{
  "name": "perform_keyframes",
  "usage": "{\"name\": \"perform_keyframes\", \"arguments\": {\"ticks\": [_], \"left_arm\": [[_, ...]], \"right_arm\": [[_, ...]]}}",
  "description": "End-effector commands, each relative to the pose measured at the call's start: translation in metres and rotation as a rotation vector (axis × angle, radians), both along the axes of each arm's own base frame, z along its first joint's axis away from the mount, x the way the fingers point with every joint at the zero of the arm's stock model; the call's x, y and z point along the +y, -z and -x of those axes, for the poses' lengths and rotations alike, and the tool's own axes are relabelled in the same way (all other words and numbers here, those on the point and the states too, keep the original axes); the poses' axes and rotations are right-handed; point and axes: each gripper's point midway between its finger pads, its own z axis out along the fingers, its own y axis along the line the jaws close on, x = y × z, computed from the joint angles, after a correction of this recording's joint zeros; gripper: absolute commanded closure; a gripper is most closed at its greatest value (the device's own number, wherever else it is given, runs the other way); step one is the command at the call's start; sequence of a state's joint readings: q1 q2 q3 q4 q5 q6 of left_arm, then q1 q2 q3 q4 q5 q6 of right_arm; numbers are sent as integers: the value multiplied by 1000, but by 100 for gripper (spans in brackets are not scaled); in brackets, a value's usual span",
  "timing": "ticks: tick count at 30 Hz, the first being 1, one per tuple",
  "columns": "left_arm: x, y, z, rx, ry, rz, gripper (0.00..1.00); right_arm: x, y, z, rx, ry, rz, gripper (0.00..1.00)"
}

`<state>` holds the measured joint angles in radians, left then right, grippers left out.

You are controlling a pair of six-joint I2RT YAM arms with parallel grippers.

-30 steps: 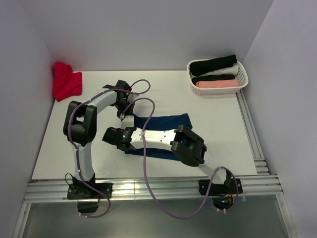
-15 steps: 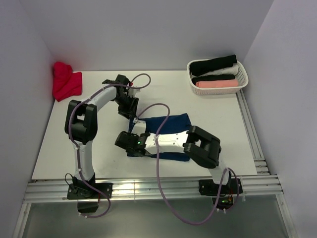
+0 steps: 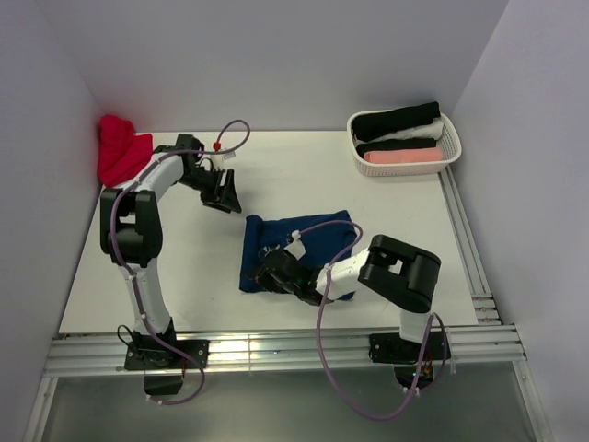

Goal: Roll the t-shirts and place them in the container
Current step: Roll the tshirt

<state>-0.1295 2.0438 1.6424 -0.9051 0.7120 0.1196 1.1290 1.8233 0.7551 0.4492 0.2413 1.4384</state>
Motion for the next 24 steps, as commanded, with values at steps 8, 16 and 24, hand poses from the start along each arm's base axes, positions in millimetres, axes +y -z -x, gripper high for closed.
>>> {"name": "perform_keyframes", "arguments": {"ticks": [8,16,24], "left_arm": [[-17,18,45,54,143,246,40],[-31,55,49,78,137,167,41],[-35,67,36,58,67,56,52]], "right_arm": [[6,7,-7,82,11,-295,77],[4,6,-20,82,3,-383,77],[-2,16,-21,97,3,-269,73]]}}
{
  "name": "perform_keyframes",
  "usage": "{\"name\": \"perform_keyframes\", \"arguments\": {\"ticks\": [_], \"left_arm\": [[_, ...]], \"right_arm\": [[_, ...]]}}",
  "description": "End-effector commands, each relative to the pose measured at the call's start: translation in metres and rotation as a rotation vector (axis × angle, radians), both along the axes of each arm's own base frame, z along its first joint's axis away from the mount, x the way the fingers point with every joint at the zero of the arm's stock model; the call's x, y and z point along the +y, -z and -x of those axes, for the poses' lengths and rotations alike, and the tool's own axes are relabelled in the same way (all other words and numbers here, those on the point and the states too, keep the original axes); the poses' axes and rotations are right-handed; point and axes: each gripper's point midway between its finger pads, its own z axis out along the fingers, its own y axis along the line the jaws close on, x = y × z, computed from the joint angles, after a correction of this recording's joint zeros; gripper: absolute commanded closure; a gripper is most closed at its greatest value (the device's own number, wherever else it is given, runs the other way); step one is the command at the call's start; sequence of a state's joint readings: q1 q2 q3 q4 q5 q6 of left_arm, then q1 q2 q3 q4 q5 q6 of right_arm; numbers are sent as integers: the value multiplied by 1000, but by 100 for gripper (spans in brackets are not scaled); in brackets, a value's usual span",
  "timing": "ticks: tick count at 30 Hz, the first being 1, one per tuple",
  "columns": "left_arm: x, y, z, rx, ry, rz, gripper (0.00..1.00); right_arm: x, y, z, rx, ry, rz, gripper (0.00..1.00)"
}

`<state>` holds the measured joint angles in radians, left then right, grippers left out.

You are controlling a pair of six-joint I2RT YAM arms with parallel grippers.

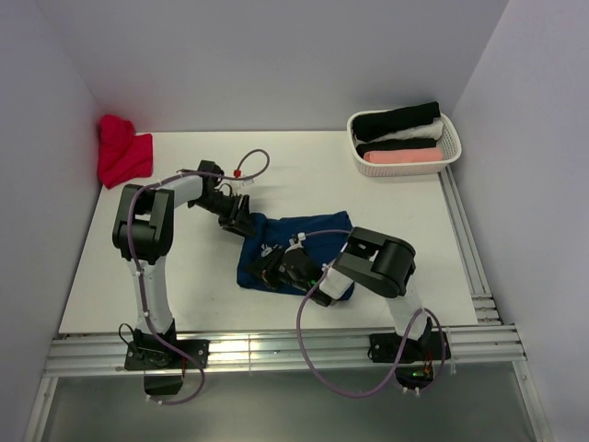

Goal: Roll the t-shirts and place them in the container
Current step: Roll the tshirt

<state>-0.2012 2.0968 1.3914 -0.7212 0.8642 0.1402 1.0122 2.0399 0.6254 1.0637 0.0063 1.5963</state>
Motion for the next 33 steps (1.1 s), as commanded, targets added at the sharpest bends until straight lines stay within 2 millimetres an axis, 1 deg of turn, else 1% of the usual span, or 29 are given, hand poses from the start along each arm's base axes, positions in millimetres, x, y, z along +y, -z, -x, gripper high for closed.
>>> {"name": "perform_keyframes", "arguments": {"ticks": [1,2,3,4,5,6,7,8,10,11,15,16,17,18,19,20,21,22,23,24,25,26,27,28,29,30,31,32,33], "left_arm": [[7,6,-24,-87,-68,-102,55],[8,6,-26,-80,-93,-123,58],[10,3,-28,-91,-107,-142,62],[12,4,-29,-102,-119,-181,65],[18,8,-32,-115,-135,-240,68],[20,6,-33,-132,-137,-266,72],[19,6,-33,-144,-133,-291,74],[23,8,-33,-151,-137,-329,76],[22,5,-34,-148,-165,-360,78],[26,7,-35,-153,-173,-389,78],[25,4,-34,-184,-164,-434,79],[26,4,-34,-186,-166,-441,79],[25,4,-33,-185,-162,-444,79],[25,4,-32,-188,-160,-452,79],[24,3,-32,-190,-160,-456,79],[24,2,-32,-192,-160,-461,78],[23,2,-31,-193,-158,-467,78],[22,1,-31,-196,-157,-469,78],[22,0,-31,-199,-158,-469,77],[21,0,-30,-197,-154,-476,77],[21,0,-29,-197,-153,-479,76],[20,-2,-30,-199,-152,-480,76],[19,-2,-29,-196,-149,-479,76],[19,-3,-29,-193,-149,-483,76],[19,-3,-29,-192,-148,-483,76],[18,-4,-30,-196,-148,-482,76],[18,-5,-30,-191,-148,-483,76],[18,-5,-30,-190,-149,-482,76],[17,-6,-30,-191,-149,-480,76]], "right_arm": [[-11,9,-5,-3,11,124,68],[-16,19,-3,16,11,186,66],[-18,19,-4,15,12,216,64],[-22,12,-8,-20,20,254,59],[-28,20,-6,-1,19,344,56],[-31,18,-8,-13,27,395,53],[-36,9,-15,-58,47,453,49],[-39,8,-11,-51,41,546,46],[-41,-4,-12,-83,37,630,42],[-44,-12,-13,-98,52,707,41],[-50,-37,-12,-155,67,896,37],[-48,-50,-12,-163,67,927,37],[-49,-57,-15,-189,85,953,37],[-46,-58,-14,-207,73,978,37],[-41,-68,-16,-221,73,984,39],[-38,-70,-18,-231,71,995,42],[-37,-64,-21,-243,60,1033,45],[-31,-74,-25,-255,61,1041,46],[-28,-76,-29,-260,59,1056,47],[-27,-66,-33,-267,54,1105,47],[-19,-76,-36,-277,54,1108,47],[-16,-76,-39,-282,48,1119,48],[-14,-65,-40,-283,32,1155,48],[-8,-71,-44,-292,36,1153,48],[-6,-68,-45,-292,31,1161,48],[-4,-59,-46,-291,18,1185,48],[0,-61,-49,-297,22,1180,48],[2,-58,-49,-298,14,1185,48],[4,-48,-49,-294,0,1202,49]]}}
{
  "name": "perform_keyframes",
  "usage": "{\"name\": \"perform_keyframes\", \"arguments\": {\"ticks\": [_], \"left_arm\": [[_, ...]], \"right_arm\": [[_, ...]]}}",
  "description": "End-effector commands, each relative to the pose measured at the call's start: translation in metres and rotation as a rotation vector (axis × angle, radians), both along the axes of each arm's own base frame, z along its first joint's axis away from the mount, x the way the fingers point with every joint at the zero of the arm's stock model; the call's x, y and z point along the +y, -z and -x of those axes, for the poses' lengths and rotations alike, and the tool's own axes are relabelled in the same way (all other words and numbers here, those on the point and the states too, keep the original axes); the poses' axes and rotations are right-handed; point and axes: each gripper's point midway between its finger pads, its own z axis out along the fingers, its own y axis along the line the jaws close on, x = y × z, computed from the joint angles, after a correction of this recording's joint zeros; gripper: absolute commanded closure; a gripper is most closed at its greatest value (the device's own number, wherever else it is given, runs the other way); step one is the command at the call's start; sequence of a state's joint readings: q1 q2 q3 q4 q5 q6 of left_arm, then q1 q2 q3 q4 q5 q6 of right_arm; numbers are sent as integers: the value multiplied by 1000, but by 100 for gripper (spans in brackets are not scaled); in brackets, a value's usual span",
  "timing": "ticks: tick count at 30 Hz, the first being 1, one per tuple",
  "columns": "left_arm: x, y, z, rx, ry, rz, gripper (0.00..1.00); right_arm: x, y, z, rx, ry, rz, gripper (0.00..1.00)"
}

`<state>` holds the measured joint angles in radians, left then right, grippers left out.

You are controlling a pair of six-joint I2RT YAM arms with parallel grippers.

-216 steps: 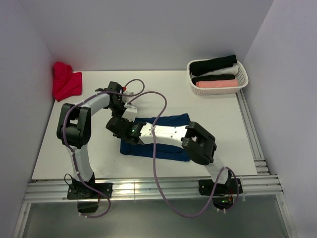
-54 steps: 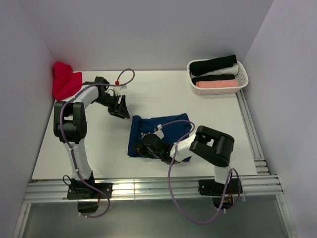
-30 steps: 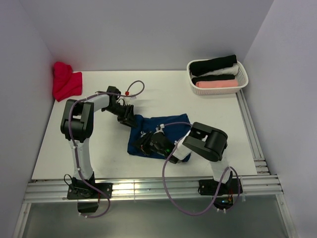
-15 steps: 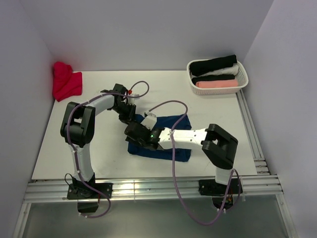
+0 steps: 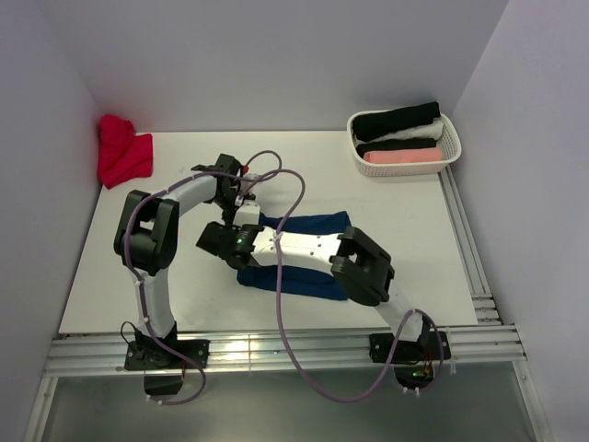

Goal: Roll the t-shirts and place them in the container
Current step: Roll the tshirt

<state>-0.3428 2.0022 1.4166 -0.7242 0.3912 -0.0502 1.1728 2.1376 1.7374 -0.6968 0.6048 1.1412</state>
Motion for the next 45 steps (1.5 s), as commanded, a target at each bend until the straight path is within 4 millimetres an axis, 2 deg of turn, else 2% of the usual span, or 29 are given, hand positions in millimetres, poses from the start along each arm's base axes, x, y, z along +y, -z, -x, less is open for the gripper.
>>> {"name": "perform_keyframes", "arguments": {"ticks": [1,8,17,24,26,27,28,29,30,31,32,33,34,35,36,37,38,39,40,41,42,43,45], "left_arm": [[12,-8,-19,-75,-30,-73,76],[11,-9,-20,-74,-25,-73,75],[7,-13,-24,-77,-24,-60,64],[3,-20,-28,-90,-10,-40,53],[1,-28,-32,-104,-6,-25,48],[0,-32,-33,-110,0,-17,48],[-2,-39,-38,-124,2,-6,46],[-1,-42,-38,-118,6,6,45],[-1,-49,-42,-130,4,19,44],[-1,-53,-44,-135,5,34,43],[0,-58,-45,-128,1,61,42],[0,-62,-46,-130,-2,82,41],[1,-69,-47,-138,-4,103,40],[3,-74,-48,-152,24,132,40],[4,-77,-47,-153,26,149,40],[6,-80,-47,-156,26,165,40],[7,-84,-46,-150,30,204,40],[9,-81,-42,-136,31,219,41],[9,-81,-40,-128,34,239,41],[13,-79,-40,-124,27,252,41],[15,-77,-38,-119,29,265,40],[12,-74,-34,-107,38,297,40],[14,-70,-31,-99,43,321,40]], "right_arm": [[-11,-1,-8,-27,0,106,49],[-16,20,-1,22,-8,175,48],[-27,49,14,96,-27,259,46],[-30,57,19,112,-31,254,58],[-22,50,17,101,-40,194,60],[-28,56,20,109,-42,195,62],[-19,53,15,89,-47,132,63],[-16,42,15,91,-60,76,64],[-16,50,15,83,-62,30,64],[-15,47,14,80,-63,-11,64],[-12,33,12,78,-72,-85,65],[-26,49,18,101,-74,-86,65],[-13,40,11,71,-82,-188,64],[-8,30,15,82,-101,-263,64],[-23,44,16,101,-88,-270,65],[-14,35,10,73,-96,-361,65],[-21,43,20,110,-103,-396,65],[-15,33,10,81,-102,-489,65],[-15,31,9,83,-106,-536,65],[-25,44,15,110,-87,-559,65],[-23,43,19,126,-102,-611,65],[-16,30,11,89,-114,-709,64],[-20,38,16,115,-110,-786,64]]}}
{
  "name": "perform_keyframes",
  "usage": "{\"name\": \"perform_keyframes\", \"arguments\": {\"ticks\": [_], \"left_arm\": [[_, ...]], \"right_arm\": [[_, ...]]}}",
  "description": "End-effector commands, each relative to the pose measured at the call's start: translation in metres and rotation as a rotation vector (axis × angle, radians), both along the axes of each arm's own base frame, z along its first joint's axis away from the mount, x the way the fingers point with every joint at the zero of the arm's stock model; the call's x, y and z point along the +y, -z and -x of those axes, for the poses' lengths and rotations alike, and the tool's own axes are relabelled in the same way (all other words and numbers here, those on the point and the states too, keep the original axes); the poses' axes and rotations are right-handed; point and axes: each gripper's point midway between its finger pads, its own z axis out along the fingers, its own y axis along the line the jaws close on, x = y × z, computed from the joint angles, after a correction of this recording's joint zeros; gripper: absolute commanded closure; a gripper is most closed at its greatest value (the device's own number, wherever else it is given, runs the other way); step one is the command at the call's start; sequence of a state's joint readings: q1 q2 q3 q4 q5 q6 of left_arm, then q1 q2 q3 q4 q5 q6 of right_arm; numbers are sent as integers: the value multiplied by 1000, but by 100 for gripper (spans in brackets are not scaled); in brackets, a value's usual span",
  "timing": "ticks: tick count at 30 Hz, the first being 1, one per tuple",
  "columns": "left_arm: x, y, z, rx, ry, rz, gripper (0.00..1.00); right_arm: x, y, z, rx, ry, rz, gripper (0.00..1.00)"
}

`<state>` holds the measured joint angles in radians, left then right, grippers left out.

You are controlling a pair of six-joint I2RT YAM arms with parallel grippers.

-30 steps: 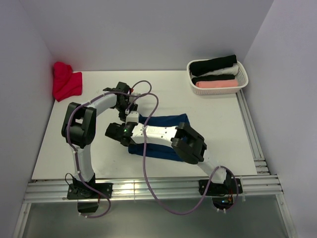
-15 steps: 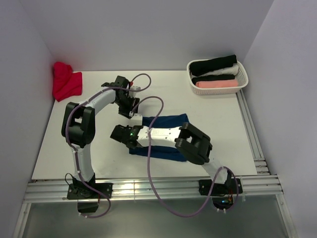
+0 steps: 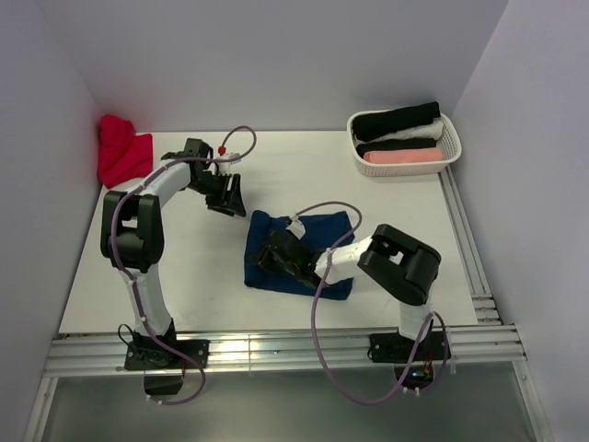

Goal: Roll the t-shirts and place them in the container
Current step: Roll the tshirt

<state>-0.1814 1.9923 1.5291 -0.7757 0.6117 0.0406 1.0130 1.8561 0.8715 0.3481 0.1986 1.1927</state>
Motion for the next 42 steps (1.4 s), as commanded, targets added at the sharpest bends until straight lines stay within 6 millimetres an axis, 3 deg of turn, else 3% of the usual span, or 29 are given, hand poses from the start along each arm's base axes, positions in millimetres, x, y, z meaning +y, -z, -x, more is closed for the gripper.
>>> {"name": "perform_keyframes", "arguments": {"ticks": [1,3,5,11,17,18,20,22,23,24,25,26,28,29,30,31,33,34,36,37,42], "left_arm": [[-13,-17,11,-35,70,130,40],[-14,-8,18,-11,74,144,40],[-16,3,19,6,71,165,41],[-21,34,31,88,46,204,43],[-16,52,29,117,-19,153,60],[-14,54,28,110,-28,126,62],[-13,50,27,86,-40,91,66],[-10,51,27,53,-48,18,71],[-9,52,28,47,-52,-8,72],[-5,52,28,35,-62,-47,74],[-7,52,29,32,-56,-65,76],[-6,53,30,31,-59,-79,77],[-5,54,32,28,-60,-118,79],[-4,55,32,26,-60,-131,79],[-4,56,33,25,-59,-145,79],[-4,57,33,16,-60,-166,79],[-4,56,34,12,-56,-184,79],[-5,56,36,16,-52,-195,79],[-7,53,35,8,-48,-199,79],[-9,53,36,8,-43,-205,79],[-12,49,37,8,-33,-211,79]], "right_arm": [[19,-14,1,16,-45,-294,64],[21,-22,0,-3,-52,-386,64],[21,-13,3,27,-55,-422,64],[28,-12,6,35,-76,-517,64],[22,-9,7,32,-57,-460,59],[16,2,8,49,-38,-396,57],[16,-9,3,18,-28,-335,52],[2,0,2,9,17,-175,46],[5,-10,-2,-11,33,-144,44],[-6,-3,3,-10,57,-34,41],[-2,-16,-3,-34,74,-13,40],[-13,-8,3,-14,83,80,39],[-17,-21,1,-46,105,186,39],[-8,-35,-4,-83,115,169,39],[-20,-27,0,-73,118,274,39],[-10,-49,-7,-120,139,282,39],[-22,-38,-4,-113,133,448,39],[-8,-61,-12,-152,155,449,39],[-15,-48,-10,-140,137,588,40],[-3,-63,-16,-161,148,577,41],[6,-53,-20,-178,121,685,44]]}}
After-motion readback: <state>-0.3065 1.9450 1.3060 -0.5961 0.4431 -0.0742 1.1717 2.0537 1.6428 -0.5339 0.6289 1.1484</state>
